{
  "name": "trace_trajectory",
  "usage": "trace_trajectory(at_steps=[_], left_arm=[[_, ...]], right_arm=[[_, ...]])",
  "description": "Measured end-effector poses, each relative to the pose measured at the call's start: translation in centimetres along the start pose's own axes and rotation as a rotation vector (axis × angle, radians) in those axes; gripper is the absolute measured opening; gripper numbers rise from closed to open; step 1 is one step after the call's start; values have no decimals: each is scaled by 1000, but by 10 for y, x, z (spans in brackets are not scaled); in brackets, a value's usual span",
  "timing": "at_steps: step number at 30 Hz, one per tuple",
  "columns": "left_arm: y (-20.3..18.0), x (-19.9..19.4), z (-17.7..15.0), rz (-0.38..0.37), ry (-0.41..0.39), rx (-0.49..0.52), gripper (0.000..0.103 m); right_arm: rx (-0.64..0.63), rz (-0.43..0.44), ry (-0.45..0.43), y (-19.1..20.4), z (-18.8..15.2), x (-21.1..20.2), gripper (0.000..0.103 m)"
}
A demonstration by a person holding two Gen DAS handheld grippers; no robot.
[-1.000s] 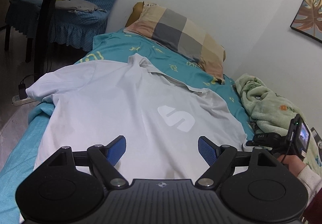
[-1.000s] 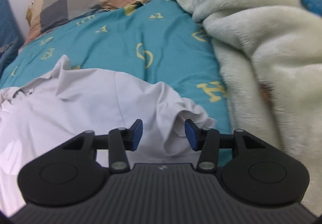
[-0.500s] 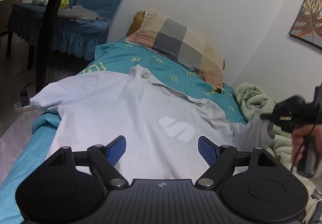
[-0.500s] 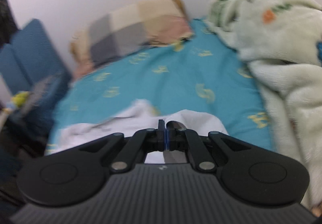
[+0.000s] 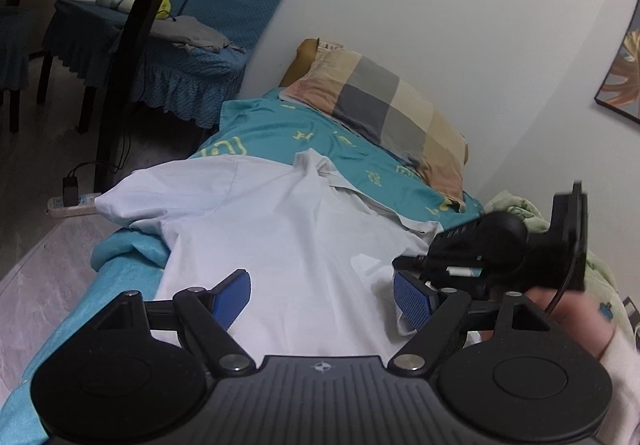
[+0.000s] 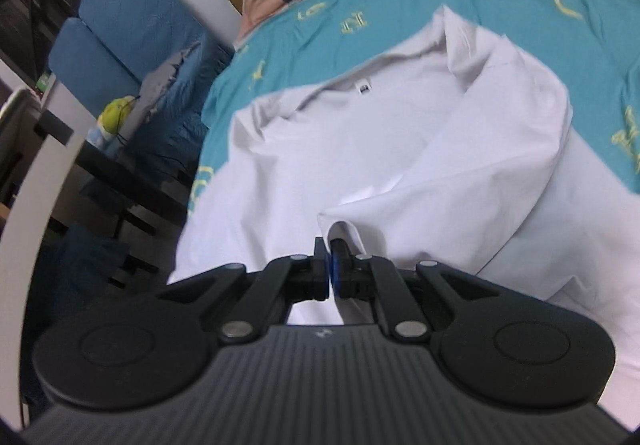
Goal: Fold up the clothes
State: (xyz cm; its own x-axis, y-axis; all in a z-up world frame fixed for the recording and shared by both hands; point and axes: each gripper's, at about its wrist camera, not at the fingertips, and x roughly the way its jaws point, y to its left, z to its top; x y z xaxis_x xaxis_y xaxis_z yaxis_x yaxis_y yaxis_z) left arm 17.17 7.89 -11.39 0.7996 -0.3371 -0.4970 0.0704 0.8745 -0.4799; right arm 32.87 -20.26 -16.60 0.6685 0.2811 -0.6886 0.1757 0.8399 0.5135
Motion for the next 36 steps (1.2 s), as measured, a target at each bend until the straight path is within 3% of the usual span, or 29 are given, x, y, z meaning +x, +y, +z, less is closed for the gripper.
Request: trace_trajectory(at_steps=[3,4,6,7,8,14,20,23,27,32,36], left_arm=[[4,3,0,19,8,5,81],[6,3,0,24,9,0,81],[10,2,0,31,12,-17,81],[12,2,0,32,15,-25,81],[11,2,-1,37,15,-21,81],[-6,-3,-7,30,23,42,81],[-32,-15,-26,-39,65,86,81],[-51,-17,-37,-58,77,164,81],[-85,-1,-43,-35,71,344,81],[-118,54,-37,-50,94,450,81],[-147,116,-34,-96,147,585,81]], right_arm=[[-41,29,9,-5,-2,2,7],[-50,44,28,-6,-2,0,13],[-80,79,30,-6,-4,-14,38],[-105,90,15,-4,-5,-26,59],[-130,102,-1,-2,-6,-39,72],[-205,130,-60,-3,-20,-151,72],[-127,40,-167,-52,-62,-252,72],[-30,4,-152,-80,-75,-262,73],[20,-27,-175,-101,-77,-261,73],[10,-57,-218,-115,-69,-244,73],[27,-94,-169,-139,-62,-223,73]])
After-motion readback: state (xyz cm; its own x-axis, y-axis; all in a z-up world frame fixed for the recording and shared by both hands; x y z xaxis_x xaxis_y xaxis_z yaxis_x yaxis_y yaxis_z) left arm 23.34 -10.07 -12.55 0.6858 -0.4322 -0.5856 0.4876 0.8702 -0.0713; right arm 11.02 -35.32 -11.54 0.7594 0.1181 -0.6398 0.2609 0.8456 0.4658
